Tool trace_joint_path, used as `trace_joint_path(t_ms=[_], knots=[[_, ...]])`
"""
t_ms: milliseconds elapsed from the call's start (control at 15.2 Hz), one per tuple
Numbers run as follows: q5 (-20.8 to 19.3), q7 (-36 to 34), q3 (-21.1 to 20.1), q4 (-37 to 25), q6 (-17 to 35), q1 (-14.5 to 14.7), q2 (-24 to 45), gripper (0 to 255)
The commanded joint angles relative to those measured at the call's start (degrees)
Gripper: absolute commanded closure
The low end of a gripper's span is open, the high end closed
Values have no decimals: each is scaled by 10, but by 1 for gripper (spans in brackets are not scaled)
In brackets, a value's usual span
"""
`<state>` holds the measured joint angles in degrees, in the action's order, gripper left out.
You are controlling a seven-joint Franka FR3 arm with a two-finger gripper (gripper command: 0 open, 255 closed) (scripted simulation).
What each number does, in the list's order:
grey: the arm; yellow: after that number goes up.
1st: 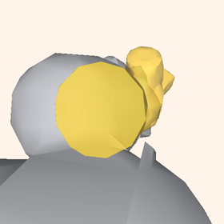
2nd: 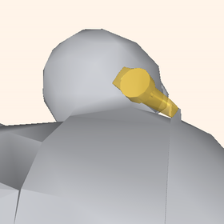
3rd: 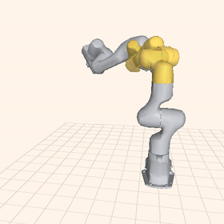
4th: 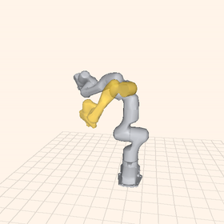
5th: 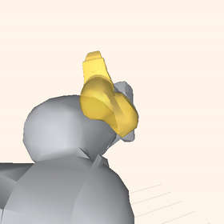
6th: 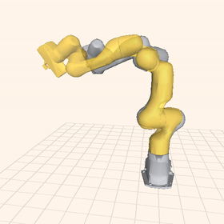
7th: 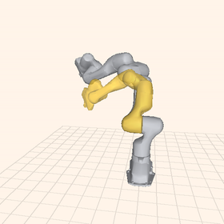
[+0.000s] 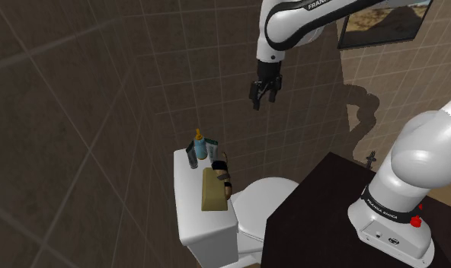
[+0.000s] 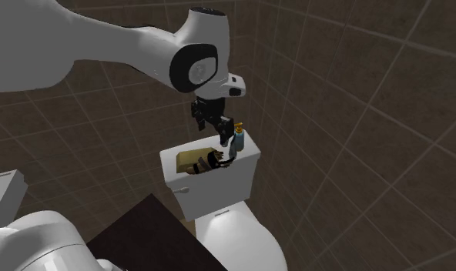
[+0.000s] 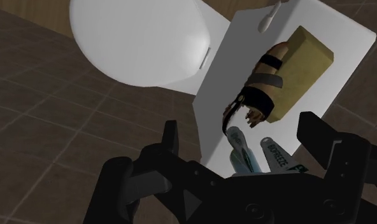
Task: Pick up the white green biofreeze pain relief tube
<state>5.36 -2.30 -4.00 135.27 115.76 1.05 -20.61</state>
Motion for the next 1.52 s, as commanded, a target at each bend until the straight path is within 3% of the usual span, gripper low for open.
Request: trace_joint_path(t_ms=[0, 726, 1452], knots=[[0, -2, -5, -14, 30, 2, 46, 0], [-20, -24, -26, -147, 128, 18, 293, 0], [-49, -44, -26, -343, 150, 46, 527, 0]])
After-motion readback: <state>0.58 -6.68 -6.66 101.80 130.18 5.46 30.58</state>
